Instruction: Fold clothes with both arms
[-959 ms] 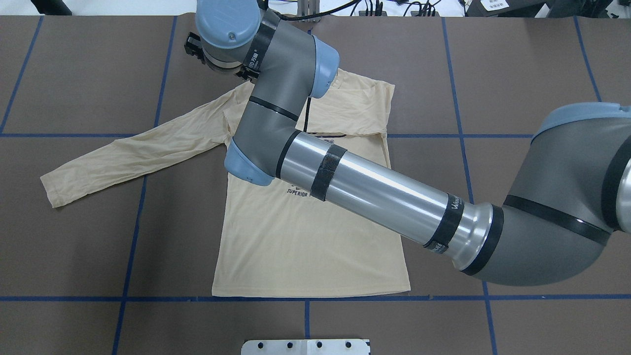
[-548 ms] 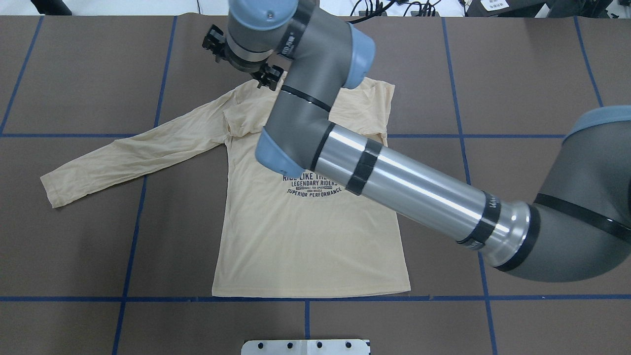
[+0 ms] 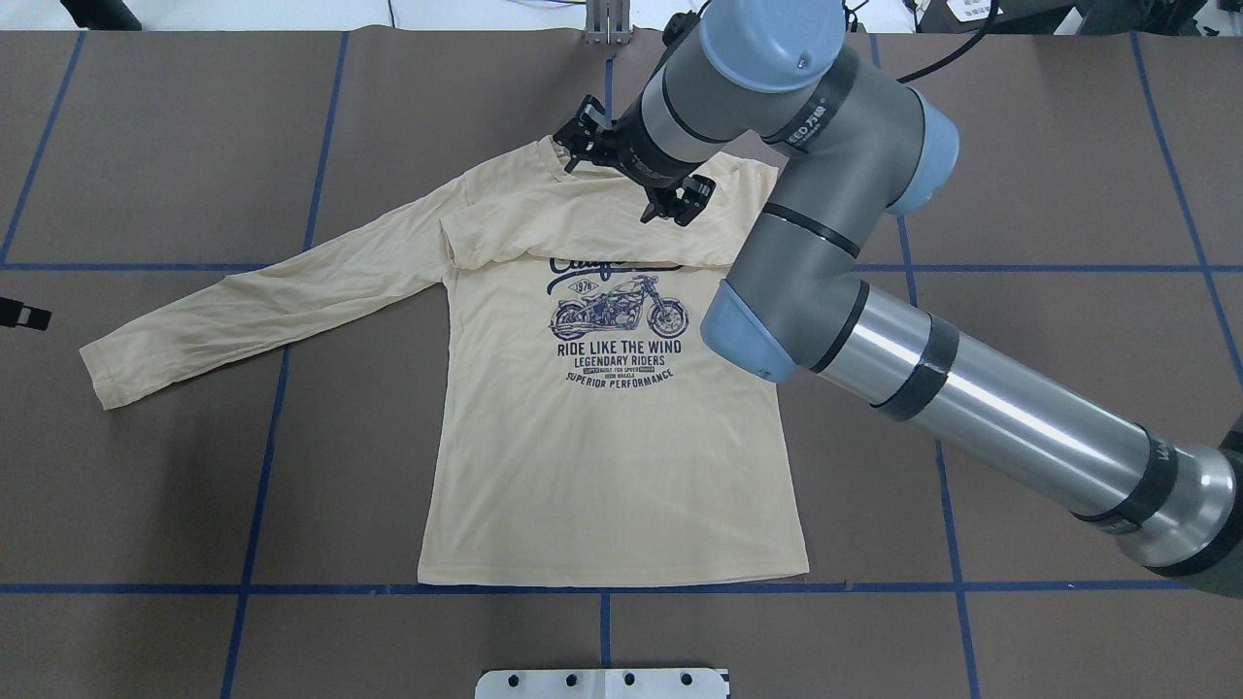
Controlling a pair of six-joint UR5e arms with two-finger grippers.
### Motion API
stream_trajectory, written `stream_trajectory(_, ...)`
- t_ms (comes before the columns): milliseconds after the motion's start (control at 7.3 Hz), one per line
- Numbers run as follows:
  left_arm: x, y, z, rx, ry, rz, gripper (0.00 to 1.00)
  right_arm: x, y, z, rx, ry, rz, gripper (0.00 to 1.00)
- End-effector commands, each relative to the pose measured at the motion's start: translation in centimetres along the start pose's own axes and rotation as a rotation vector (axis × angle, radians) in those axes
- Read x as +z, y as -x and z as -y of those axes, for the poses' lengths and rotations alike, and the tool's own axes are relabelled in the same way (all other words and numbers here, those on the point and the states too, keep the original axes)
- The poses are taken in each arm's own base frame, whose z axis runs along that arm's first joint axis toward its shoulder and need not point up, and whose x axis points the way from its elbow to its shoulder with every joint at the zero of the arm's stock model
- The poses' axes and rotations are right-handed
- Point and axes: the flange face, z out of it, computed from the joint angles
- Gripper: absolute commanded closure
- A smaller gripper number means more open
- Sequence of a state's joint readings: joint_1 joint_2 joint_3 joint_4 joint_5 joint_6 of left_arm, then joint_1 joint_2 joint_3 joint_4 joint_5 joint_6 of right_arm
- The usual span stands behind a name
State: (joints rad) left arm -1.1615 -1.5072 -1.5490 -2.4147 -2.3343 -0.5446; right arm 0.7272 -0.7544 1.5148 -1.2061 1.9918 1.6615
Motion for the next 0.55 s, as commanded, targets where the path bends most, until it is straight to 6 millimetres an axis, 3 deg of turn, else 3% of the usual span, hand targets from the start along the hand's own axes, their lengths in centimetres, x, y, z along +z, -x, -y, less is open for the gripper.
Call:
stream_trajectory(0,3.5,-0.8,0.6,0.012,-0.003,0.039,0.15,-0.6,-1.1,-0.1,-0.013,0.001,0.046,0.01)
stream_trajectory(137,4.9,-0.4,-0.2,0.008,0.029,0.044,0.29,-0.6,-1.1,-0.1,-0.011,0.001,0.046,0.01)
stream_trajectory(411,7.1,-0.1,-0.2,0.0,0.066,0.044,0.47,0.1,-1.7,-0.3,-0.018,-0.012,0.036,0.01)
